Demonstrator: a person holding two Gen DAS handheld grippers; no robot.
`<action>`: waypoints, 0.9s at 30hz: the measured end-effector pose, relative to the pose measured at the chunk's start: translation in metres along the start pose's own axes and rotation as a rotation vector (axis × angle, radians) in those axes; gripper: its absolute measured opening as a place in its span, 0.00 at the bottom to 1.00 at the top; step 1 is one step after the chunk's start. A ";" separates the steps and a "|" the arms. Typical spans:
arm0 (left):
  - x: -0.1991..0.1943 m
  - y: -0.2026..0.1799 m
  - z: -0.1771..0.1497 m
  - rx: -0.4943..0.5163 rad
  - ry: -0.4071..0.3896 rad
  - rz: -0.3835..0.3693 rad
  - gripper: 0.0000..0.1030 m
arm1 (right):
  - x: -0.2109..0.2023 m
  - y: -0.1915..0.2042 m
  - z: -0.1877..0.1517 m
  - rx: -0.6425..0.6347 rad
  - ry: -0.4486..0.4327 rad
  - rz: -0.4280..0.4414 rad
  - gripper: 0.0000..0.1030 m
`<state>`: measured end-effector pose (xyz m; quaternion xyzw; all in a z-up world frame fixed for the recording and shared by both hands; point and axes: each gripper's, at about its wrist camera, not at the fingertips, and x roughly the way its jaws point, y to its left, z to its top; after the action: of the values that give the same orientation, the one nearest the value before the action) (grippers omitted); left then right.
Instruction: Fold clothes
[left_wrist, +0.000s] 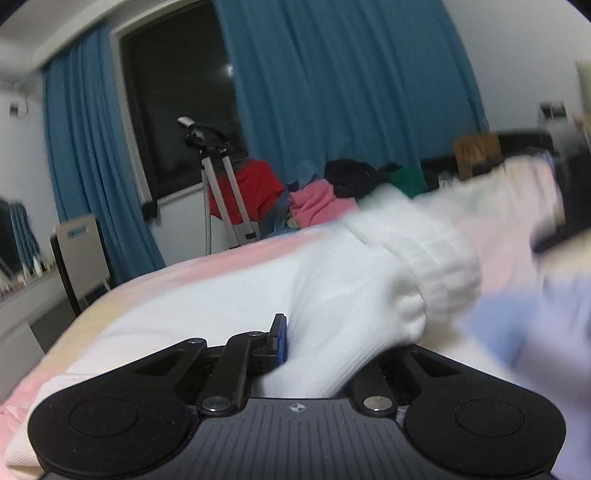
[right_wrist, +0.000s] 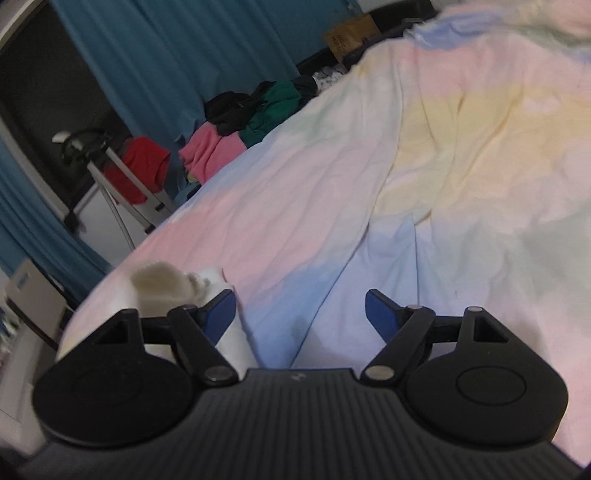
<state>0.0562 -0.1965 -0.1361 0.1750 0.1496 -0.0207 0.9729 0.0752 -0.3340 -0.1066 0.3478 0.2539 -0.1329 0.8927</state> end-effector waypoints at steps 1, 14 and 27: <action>0.002 0.001 0.001 0.000 0.000 -0.010 0.14 | 0.001 -0.002 0.000 0.018 0.009 0.026 0.78; 0.002 0.082 0.017 0.039 0.158 -0.167 0.84 | 0.022 0.006 -0.019 0.263 0.262 0.507 0.78; -0.019 0.186 -0.005 -0.171 0.289 -0.210 0.87 | 0.047 0.055 -0.037 0.117 0.330 0.500 0.78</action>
<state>0.0542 -0.0211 -0.0725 0.0761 0.3066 -0.0840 0.9451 0.1243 -0.2713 -0.1251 0.4671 0.2939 0.1347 0.8230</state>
